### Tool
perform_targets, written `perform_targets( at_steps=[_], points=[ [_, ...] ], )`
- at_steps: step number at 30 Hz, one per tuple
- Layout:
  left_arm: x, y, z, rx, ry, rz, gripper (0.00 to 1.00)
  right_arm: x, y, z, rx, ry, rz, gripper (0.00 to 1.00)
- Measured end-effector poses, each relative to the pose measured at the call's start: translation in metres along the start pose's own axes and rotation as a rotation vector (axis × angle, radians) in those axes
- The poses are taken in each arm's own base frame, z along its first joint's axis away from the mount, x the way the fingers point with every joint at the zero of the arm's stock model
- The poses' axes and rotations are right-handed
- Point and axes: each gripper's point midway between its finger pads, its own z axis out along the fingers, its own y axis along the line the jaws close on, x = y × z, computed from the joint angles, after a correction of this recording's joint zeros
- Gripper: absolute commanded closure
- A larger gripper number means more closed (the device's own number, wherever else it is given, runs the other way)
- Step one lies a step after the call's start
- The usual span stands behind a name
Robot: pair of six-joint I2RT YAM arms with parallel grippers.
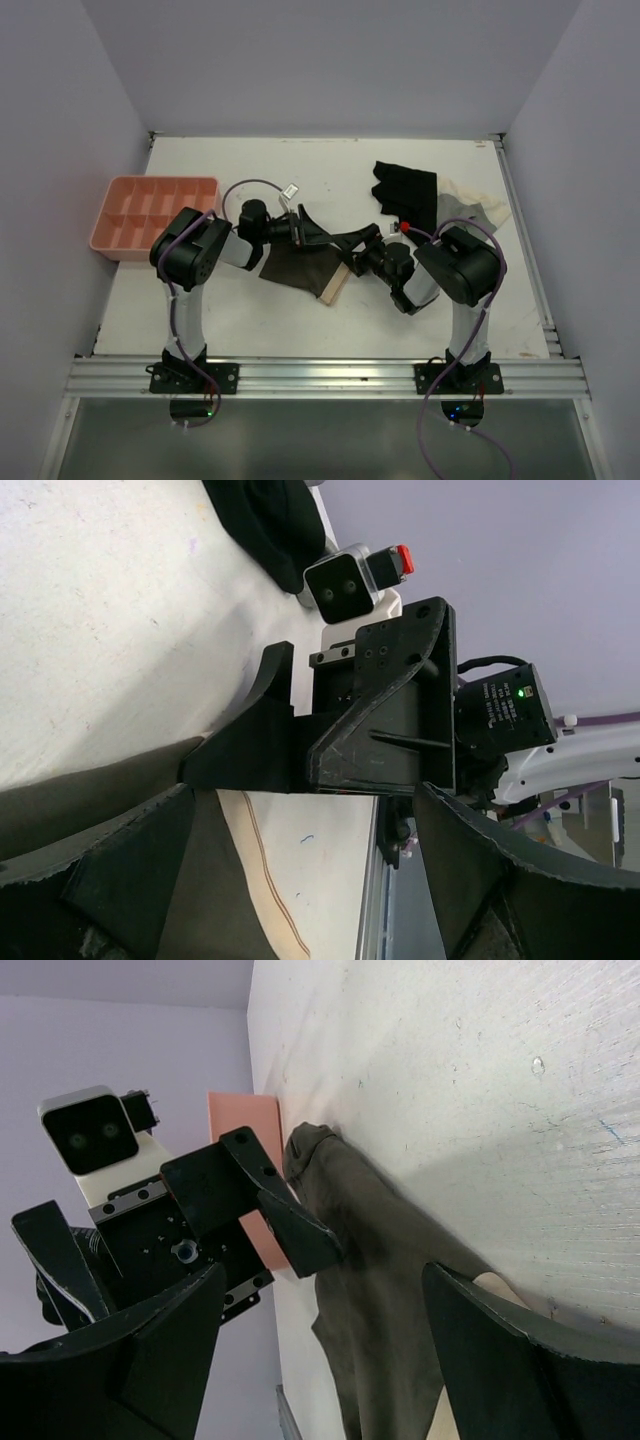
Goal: Roll the underwear
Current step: Fold the underwear
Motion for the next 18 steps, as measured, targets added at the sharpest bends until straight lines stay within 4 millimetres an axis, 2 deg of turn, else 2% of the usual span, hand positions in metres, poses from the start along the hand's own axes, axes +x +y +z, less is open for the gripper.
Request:
perform_targets(
  at_steps=[7,13,18],
  points=[
    [-0.004,-0.003,0.006,0.012,-0.008,-0.015,0.06,0.0,0.0,0.0,0.002,0.0,0.01,0.16],
    [-0.004,0.016,0.013,-0.033,-0.026,-0.073,0.04,-0.001,-0.001,0.0,0.005,-0.002,0.026,0.17],
    [-0.007,0.025,0.015,-0.077,-0.045,-0.109,0.03,-0.002,-0.003,0.001,0.009,-0.004,0.039,0.18]
  ],
)
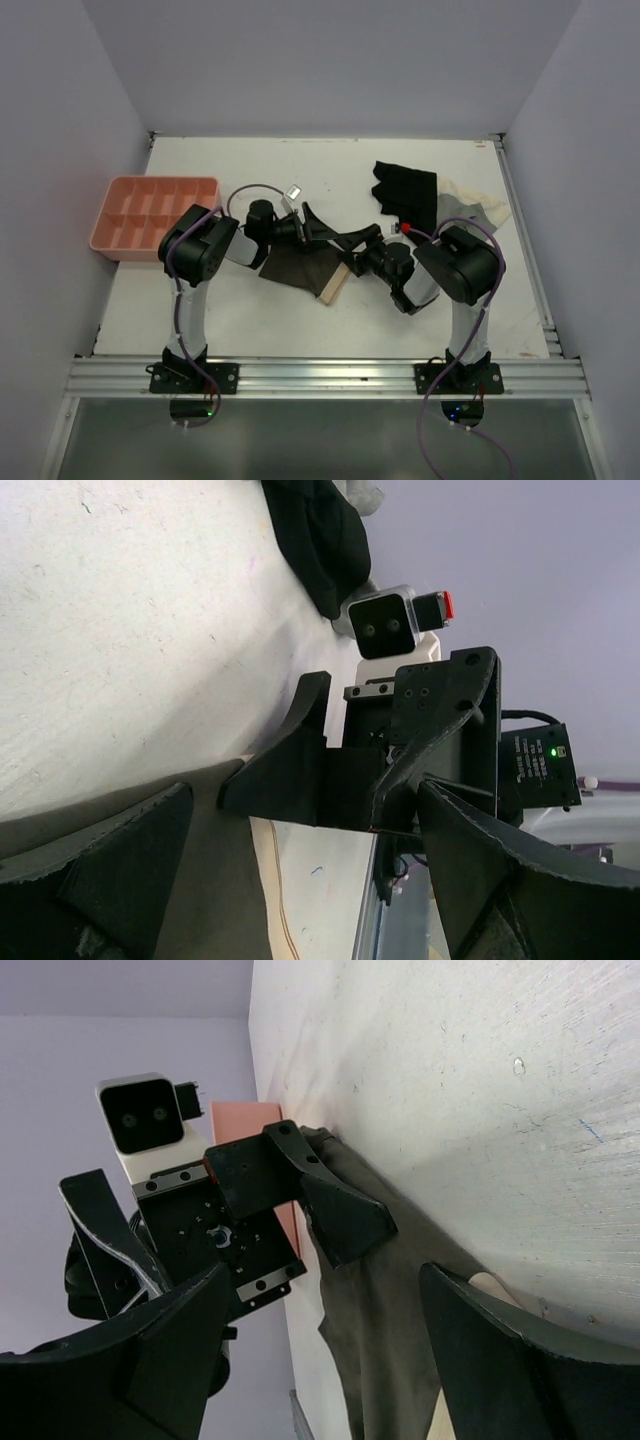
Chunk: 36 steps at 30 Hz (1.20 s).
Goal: Roll the underwear
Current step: Fold the underwear
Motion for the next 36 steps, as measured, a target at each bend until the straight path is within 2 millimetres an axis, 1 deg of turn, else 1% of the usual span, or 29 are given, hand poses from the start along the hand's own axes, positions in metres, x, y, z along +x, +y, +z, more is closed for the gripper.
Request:
perform_targets(
  at_steps=[2,4,5,6,8,9,11,12,14,17,18,21,27,32,36],
  points=[
    [-0.002,0.001,0.0,-0.013,-0.008,-0.014,0.02,0.0,0.0,0.0,0.001,-0.001,0.003,0.19],
    [-0.004,0.003,0.001,-0.032,-0.017,-0.029,0.0,0.0,-0.002,-0.001,0.004,-0.003,0.003,0.23],
    [-0.006,0.003,0.001,-0.041,-0.022,-0.037,0.01,0.0,-0.003,-0.001,0.008,-0.003,0.003,0.28],
    [-0.007,0.004,0.001,-0.048,-0.026,-0.04,0.03,0.0,-0.005,-0.002,0.013,-0.004,0.003,0.36],
    [-0.008,0.006,0.001,-0.063,-0.035,-0.054,0.06,0.0,-0.012,-0.005,0.033,-0.005,0.006,0.4],
    [-0.008,0.007,0.001,-0.069,-0.038,-0.06,0.1,0.0,-0.014,-0.006,0.038,-0.005,0.006,0.43],
    [-0.009,0.009,0.001,-0.084,-0.046,-0.07,0.12,0.001,-0.016,-0.006,0.045,-0.005,0.005,0.45],
    [-0.01,0.011,0.001,-0.089,-0.049,-0.074,0.15,0.001,-0.017,-0.006,0.047,-0.005,0.004,0.48],
    [-0.01,0.012,0.001,-0.098,-0.053,-0.08,0.16,0.001,-0.02,-0.006,0.055,-0.004,-0.002,0.53],
    [-0.011,0.014,0.002,-0.108,-0.054,-0.091,0.16,0.001,-0.026,-0.008,0.073,-0.002,-0.01,0.65],
    [-0.011,0.014,0.002,-0.11,-0.053,-0.092,0.16,0.002,-0.028,-0.008,0.079,-0.002,-0.012,0.7],
    [-0.011,0.015,0.002,-0.112,-0.053,-0.096,0.16,0.002,-0.034,-0.011,0.098,0.0,-0.016,0.73],
    [-0.011,0.013,0.002,-0.102,-0.043,-0.093,0.17,0.002,-0.038,-0.01,0.098,0.003,-0.016,0.8],
    [-0.008,0.006,0.003,-0.102,-0.033,-0.086,0.17,0.002,-0.04,-0.01,0.102,0.004,-0.014,0.89],
    [-0.008,-0.001,0.006,-0.108,-0.041,-0.07,0.16,0.002,-0.04,-0.01,0.103,0.003,-0.01,0.94]
  ],
)
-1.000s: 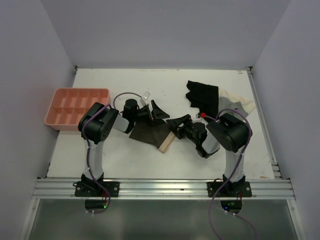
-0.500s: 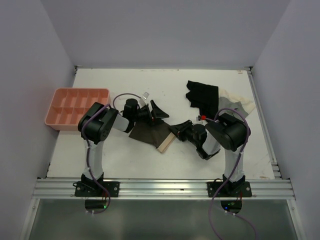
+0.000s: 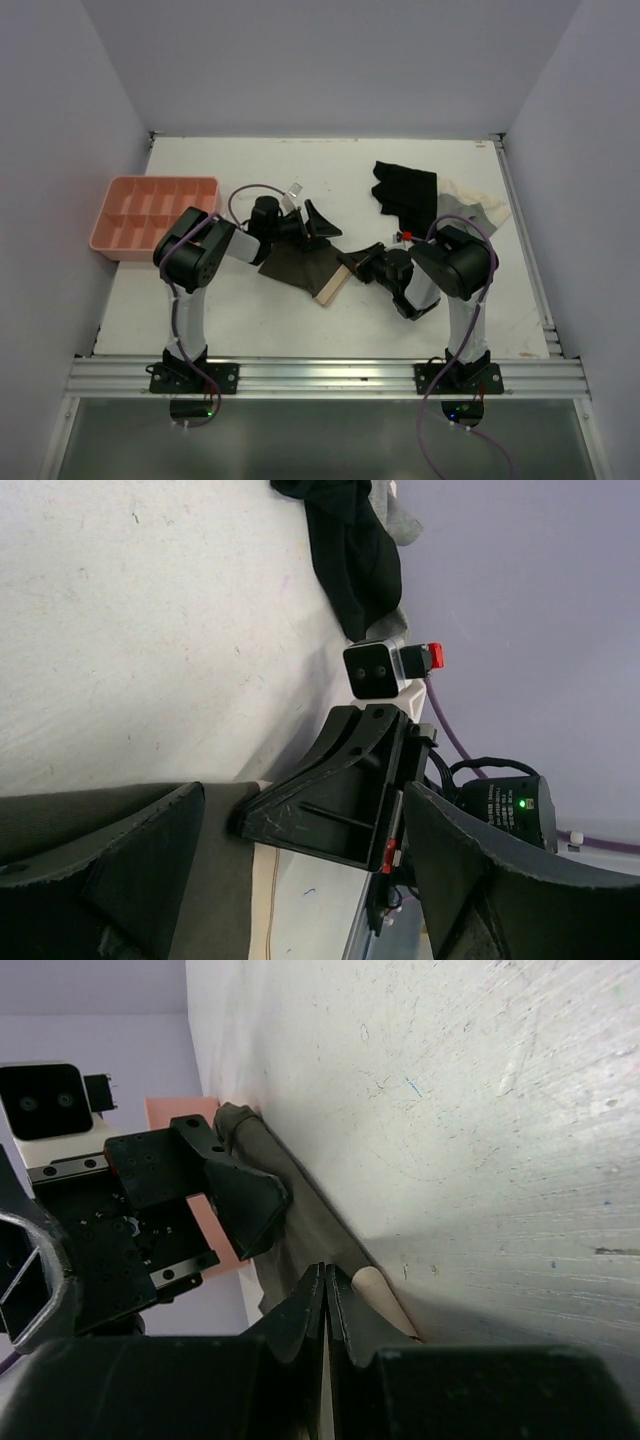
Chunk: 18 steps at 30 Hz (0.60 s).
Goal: Roll the underwear
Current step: Fold the underwear
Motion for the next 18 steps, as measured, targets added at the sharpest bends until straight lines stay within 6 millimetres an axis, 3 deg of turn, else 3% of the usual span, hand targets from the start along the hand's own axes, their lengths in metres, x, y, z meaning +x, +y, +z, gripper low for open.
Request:
perform_targets(
  at_steps=[6,11,15,18],
  points=[
    [0.0,0.016,0.002,-0.05,-0.008,-0.022,0.17,0.0,-0.002,-0.001,0.007,0.001,0.001,0.98],
    [-0.004,0.016,0.002,-0.034,-0.001,-0.008,0.17,0.0,-0.005,-0.005,0.018,-0.001,0.0,0.99],
    [-0.005,0.007,-0.002,-0.031,0.006,0.047,0.16,0.0,-0.007,-0.008,0.028,0.0,-0.008,1.0],
    [-0.013,-0.017,-0.01,-0.004,-0.011,0.108,0.16,-0.001,-0.007,-0.011,0.033,-0.005,-0.014,1.0]
  ],
)
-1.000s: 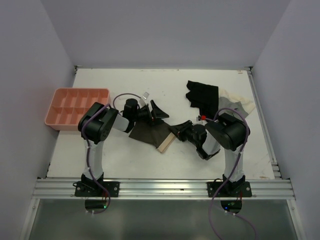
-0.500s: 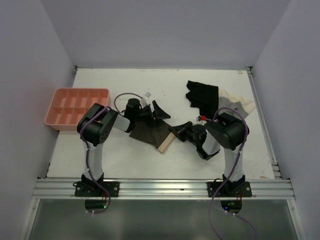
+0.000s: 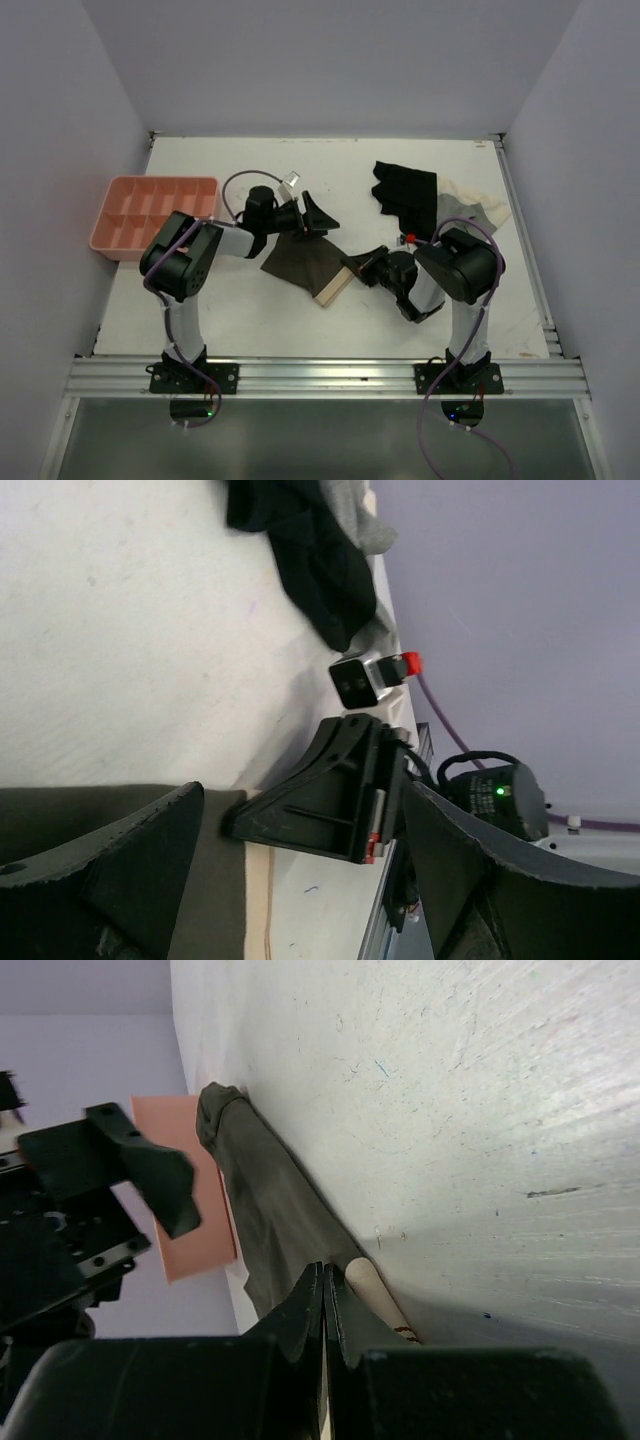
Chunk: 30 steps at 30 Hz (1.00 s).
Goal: Roll the underwear
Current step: Fold the underwear
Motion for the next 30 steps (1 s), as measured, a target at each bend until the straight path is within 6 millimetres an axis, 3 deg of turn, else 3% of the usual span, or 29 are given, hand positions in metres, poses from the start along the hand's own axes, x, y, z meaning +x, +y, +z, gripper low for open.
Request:
perform_targets(
  at_steps=[1,5,10,16,21,26,30],
  points=[
    [-0.007,-0.013,-0.004,0.02,-0.016,0.032,0.16,0.0,0.0,-0.001,0.002,-0.001,-0.002,1.0],
    [-0.028,-0.022,-0.013,0.036,-0.063,0.066,0.17,0.0,-0.001,-0.001,0.008,-0.001,-0.005,1.0],
    [-0.047,0.011,-0.02,-0.015,-0.104,0.02,0.17,0.0,-0.001,-0.001,0.009,0.0,-0.005,1.0],
    [-0.039,0.06,-0.014,-0.09,-0.097,-0.043,0.18,0.0,-0.001,-0.001,0.012,0.001,-0.008,1.0],
    [-0.051,0.06,-0.009,-0.053,-0.093,-0.014,0.15,0.0,0.0,-0.001,0.028,0.004,-0.031,1.0],
    [-0.048,0.05,-0.01,-0.008,-0.049,0.052,0.12,-0.001,0.003,0.001,0.065,0.021,-0.108,1.0],
    [-0.048,0.025,-0.022,0.011,-0.015,0.142,0.1,-0.003,0.007,0.007,0.128,0.056,-0.223,1.0]
  ],
)
